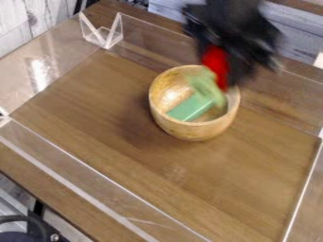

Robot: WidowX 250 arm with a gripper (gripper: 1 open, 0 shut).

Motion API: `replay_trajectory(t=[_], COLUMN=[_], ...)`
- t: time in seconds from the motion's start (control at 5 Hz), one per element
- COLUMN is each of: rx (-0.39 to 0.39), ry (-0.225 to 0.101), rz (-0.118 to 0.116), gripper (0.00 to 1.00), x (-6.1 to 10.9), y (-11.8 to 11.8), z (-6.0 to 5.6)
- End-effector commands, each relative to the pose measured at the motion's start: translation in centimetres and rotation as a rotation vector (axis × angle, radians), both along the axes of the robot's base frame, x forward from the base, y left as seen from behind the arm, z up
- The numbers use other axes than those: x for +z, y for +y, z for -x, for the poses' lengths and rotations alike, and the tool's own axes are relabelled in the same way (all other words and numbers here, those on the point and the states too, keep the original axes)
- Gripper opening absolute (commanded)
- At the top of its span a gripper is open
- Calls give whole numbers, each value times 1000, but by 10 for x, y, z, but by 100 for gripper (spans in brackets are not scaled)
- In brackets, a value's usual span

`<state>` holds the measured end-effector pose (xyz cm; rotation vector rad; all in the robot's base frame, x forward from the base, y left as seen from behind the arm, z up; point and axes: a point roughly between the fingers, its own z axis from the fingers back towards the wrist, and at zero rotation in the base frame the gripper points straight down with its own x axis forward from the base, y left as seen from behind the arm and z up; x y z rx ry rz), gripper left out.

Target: Move the red object to the left side of the table

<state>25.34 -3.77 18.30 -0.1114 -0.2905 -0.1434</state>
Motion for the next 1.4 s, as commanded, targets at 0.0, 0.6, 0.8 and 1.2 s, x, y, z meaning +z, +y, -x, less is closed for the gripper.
replay_trajectory(t=[0.0, 0.6, 0.8, 1.2], rx=[57, 9, 16, 128], ry=[-46, -50, -51, -51], rz=[12, 54, 69, 91], gripper=[0, 0, 0, 0], x=[24, 19, 16, 7], y=[24, 9, -3, -4], z=[-4, -9, -6, -18])
